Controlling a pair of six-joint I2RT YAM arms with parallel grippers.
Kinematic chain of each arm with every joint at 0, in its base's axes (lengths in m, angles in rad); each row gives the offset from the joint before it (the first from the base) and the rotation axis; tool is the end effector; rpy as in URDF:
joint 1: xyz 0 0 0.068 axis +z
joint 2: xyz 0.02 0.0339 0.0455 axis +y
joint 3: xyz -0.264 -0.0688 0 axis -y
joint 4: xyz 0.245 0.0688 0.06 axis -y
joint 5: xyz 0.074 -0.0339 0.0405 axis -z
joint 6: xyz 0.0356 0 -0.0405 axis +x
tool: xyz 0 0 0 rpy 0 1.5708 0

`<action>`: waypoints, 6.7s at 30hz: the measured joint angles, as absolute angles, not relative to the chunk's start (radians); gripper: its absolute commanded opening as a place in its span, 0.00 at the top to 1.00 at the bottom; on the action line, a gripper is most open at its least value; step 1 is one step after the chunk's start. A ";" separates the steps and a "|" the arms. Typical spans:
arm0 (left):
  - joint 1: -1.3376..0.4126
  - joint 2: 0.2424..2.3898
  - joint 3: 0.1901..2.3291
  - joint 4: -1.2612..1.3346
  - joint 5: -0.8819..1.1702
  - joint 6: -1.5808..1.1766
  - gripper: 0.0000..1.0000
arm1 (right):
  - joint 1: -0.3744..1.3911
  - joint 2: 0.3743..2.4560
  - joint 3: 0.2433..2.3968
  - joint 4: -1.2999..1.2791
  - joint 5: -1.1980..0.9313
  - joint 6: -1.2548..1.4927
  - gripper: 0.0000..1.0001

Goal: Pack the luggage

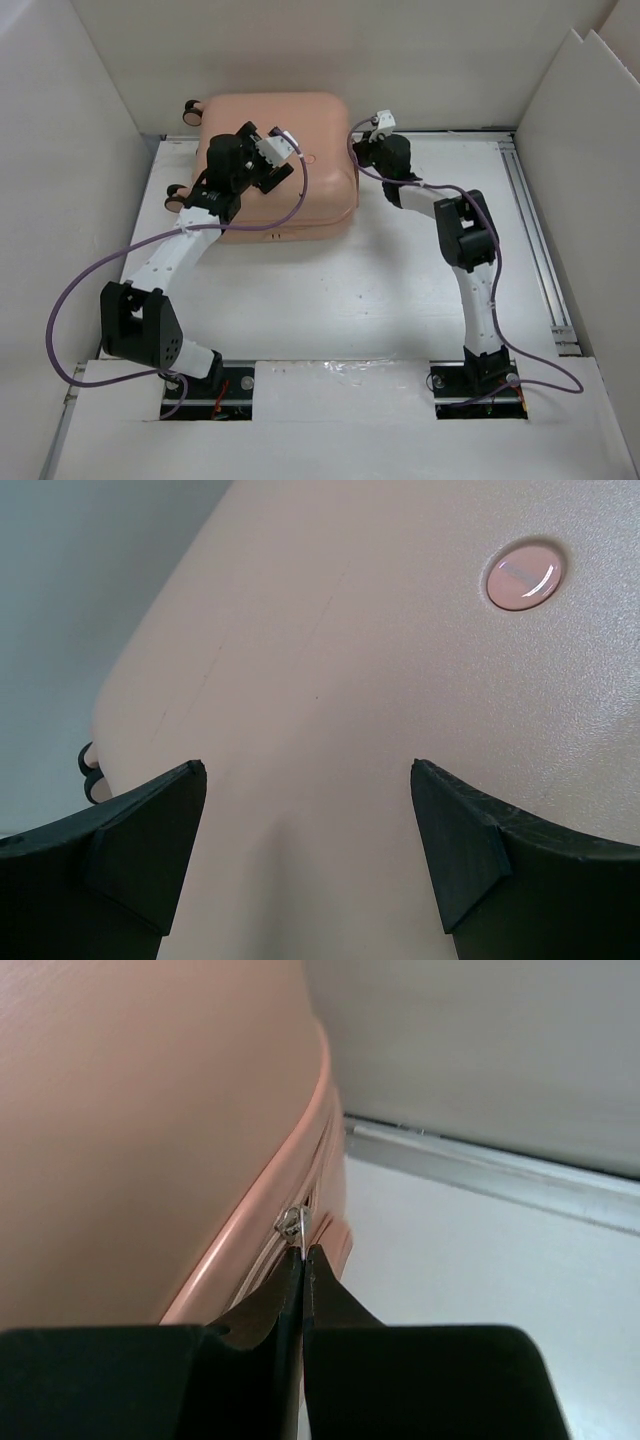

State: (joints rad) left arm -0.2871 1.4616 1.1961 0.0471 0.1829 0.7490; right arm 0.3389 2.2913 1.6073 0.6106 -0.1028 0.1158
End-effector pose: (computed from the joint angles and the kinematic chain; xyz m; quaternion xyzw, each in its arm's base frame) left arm 0.3337 -0.1053 0.3459 0.4343 0.6465 0.0733 0.6230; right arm 0.4997 0.1800 0.1956 -0.1162 0.7232 0.1899 0.6538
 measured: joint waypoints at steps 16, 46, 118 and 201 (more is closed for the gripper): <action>-0.201 1.468 1.345 -0.158 0.260 0.624 0.22 | 0.335 2.607 1.968 0.747 -0.047 0.191 1.00; 0.269 1.817 1.557 -0.386 0.139 0.410 0.43 | 0.437 2.091 1.129 0.966 0.041 0.218 1.00; -0.881 2.169 1.654 -0.057 -0.449 0.671 1.00 | 0.235 2.006 1.267 0.642 -0.576 0.223 1.00; -0.673 1.451 1.185 -0.585 0.163 0.578 0.90 | 0.357 2.075 1.365 0.311 -0.150 0.465 0.51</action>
State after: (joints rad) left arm -0.6735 1.4513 1.1854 -0.5846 0.1631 0.5777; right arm 0.3569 2.0747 1.3647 0.3115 -0.1497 0.4652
